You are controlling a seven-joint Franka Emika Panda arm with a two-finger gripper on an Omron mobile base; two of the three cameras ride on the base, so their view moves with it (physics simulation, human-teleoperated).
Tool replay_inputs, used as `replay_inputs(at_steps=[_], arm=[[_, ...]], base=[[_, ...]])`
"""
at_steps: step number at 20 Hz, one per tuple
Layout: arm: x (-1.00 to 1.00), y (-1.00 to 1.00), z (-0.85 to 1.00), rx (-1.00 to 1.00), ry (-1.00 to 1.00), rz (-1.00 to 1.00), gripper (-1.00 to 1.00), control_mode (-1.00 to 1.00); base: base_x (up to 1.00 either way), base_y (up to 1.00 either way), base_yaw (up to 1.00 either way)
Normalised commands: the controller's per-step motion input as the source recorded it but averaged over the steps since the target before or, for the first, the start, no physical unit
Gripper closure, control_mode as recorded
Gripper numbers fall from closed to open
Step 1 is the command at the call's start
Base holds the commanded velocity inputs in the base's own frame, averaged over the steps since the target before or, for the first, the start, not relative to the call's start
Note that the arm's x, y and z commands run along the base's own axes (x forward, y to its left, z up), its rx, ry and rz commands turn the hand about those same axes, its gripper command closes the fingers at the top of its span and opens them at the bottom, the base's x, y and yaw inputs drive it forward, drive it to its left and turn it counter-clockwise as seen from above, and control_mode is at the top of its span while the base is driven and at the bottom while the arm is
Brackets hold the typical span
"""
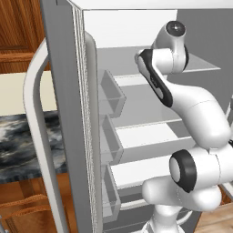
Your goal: Retrieve a lemon from the fridge and place it on the cutting board with the fish.
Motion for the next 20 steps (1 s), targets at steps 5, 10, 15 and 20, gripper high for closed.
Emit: replay_inputs(at_steps=[5, 10, 15, 20], arm=[[0.11, 0.0, -0.11, 0.0, 0.02, 0.0, -1.0, -1.0], [0.12, 0.0, -0.09, 0.0, 0.03, 0.0, -1.0, -1.0], [0.08, 0.0, -0.04, 0.0, 0.06, 0.0, -1.0, -1.0], [0.0, 0.0, 0.0, 0.0, 0.01, 0.0, -1.0, -1.0]], base=[[0.0, 0.0, 0.0], [0.0, 0.0, 0.0], [0.0, 0.0, 0.0], [0.0, 0.0, 0.0]])
